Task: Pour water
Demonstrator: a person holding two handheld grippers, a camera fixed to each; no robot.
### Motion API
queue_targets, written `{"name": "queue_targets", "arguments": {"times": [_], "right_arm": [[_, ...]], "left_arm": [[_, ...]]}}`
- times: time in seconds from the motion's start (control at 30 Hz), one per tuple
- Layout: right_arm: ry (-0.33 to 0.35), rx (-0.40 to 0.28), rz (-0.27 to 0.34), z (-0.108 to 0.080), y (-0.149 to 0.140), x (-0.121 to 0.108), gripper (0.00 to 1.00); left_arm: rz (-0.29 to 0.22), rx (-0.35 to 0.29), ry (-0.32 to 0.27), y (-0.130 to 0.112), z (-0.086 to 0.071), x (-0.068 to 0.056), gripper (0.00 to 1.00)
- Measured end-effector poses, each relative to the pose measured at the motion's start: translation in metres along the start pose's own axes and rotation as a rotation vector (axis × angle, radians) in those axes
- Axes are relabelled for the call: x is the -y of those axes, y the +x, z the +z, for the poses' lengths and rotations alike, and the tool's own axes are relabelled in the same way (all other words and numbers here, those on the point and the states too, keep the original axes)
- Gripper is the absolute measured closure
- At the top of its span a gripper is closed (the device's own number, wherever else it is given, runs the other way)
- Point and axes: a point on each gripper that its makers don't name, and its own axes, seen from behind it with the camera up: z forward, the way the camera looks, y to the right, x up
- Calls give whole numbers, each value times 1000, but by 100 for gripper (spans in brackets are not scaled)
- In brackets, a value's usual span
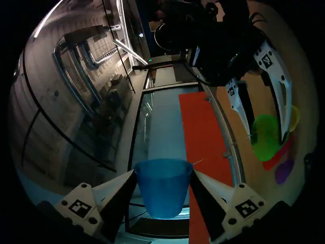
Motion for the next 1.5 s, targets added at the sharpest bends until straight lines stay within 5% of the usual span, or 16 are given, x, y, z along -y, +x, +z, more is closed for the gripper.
{"name": "queue_targets", "arguments": {"times": [0.37,0.6,1.13,1.5], "right_arm": [[-3,-6,0,-1,0,-1,8],[-10,-9,0,-2,1,-3,8],[-26,-29,12,-6,8,-9,8],[-36,-33,9,-9,10,-12,8]], "left_arm": [[37,-10,2,5,-1,-4,13],[-38,1,-1,1,1,-9,13],[-512,58,-6,-29,2,-22,13],[-791,103,-22,-45,-3,-40,13]]}}
